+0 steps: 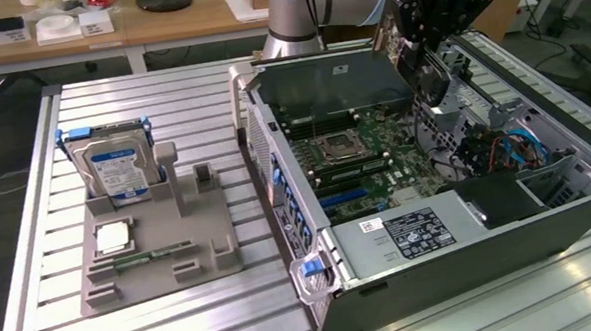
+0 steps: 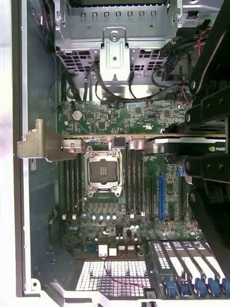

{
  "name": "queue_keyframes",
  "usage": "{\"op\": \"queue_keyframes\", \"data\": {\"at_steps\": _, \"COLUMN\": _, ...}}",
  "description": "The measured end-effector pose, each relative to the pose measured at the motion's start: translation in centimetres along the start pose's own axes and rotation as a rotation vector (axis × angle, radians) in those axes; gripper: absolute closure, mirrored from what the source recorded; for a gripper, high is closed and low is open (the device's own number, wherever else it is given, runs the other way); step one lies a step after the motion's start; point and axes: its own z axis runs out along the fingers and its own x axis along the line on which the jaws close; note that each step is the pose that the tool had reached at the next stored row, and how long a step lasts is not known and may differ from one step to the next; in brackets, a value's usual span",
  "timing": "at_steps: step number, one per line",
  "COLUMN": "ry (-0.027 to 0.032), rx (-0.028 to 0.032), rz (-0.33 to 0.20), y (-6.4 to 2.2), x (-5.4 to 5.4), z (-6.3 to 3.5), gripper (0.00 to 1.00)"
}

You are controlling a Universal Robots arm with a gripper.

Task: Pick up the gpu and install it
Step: 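Pick up the gpu and move the gpu toward the slot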

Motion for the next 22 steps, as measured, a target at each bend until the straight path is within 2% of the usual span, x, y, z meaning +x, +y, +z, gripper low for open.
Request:
{"op": "queue_keyframes", "data": {"at_steps": 14, "ry": 0.0001, "rx": 0.0000, "rz": 0.000, "y": 0.01, "x": -0.1, "z": 0.00, "gripper": 0.73}}
{"op": "queue_keyframes", "data": {"at_steps": 18, "ry": 0.0002, "rx": 0.0000, "rz": 0.000, "y": 0.04, "x": -0.9, "z": -0.01, "gripper": 0.73}}
{"op": "queue_keyframes", "data": {"at_steps": 22, "ry": 0.0006, "rx": 0.0000, "rz": 0.000, "y": 0.11, "x": -2.2, "z": -0.03, "gripper": 0.73}}
